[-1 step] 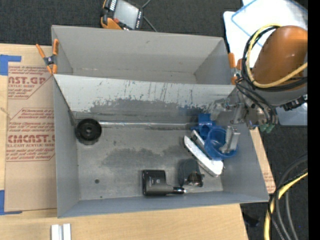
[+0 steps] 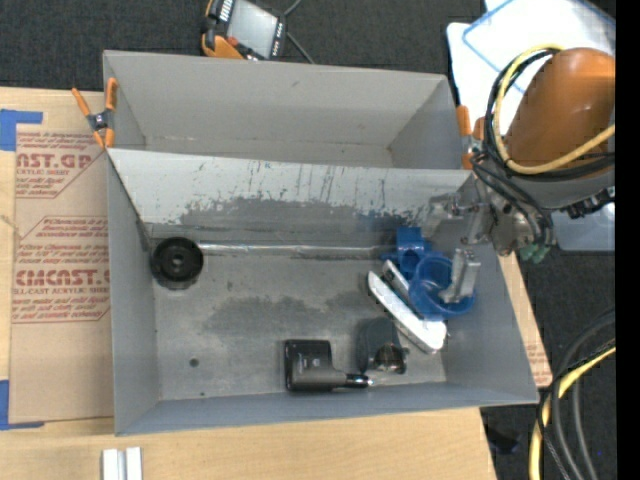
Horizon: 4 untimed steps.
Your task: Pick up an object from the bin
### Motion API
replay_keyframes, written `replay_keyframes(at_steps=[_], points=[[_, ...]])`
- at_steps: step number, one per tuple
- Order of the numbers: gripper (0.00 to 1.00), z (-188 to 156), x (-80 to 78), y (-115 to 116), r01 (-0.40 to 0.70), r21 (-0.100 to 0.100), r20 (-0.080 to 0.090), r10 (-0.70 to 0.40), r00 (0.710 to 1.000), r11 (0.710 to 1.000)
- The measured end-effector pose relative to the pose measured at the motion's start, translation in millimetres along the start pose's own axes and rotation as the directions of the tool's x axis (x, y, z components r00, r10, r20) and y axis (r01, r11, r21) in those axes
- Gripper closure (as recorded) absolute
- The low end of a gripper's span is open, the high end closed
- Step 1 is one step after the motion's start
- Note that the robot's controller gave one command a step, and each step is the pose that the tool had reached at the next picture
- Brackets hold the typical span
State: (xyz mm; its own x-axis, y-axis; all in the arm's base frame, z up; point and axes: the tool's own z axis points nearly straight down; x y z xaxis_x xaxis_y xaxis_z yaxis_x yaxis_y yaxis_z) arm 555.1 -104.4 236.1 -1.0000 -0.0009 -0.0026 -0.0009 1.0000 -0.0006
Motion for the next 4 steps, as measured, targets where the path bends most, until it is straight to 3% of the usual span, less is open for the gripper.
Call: replay_keyframes(at_steps=[1,2,3,4], points=[[0.00,133.3,43.9,-10.2,-0.084,0.000,0.002,0.084,0.996,0.996],[0.00,95.2,56.7,6.1,-0.124,0.000,0.009,0.124,0.992,0.992],[0.00,137.6,73.8,-0.9,-0.280,-0.002,0.000,0.280,0.960,0.960],[0.00,163.8,71.8,34.6,0.146,0.006,0.030,-0.146,0.989,0.989]])
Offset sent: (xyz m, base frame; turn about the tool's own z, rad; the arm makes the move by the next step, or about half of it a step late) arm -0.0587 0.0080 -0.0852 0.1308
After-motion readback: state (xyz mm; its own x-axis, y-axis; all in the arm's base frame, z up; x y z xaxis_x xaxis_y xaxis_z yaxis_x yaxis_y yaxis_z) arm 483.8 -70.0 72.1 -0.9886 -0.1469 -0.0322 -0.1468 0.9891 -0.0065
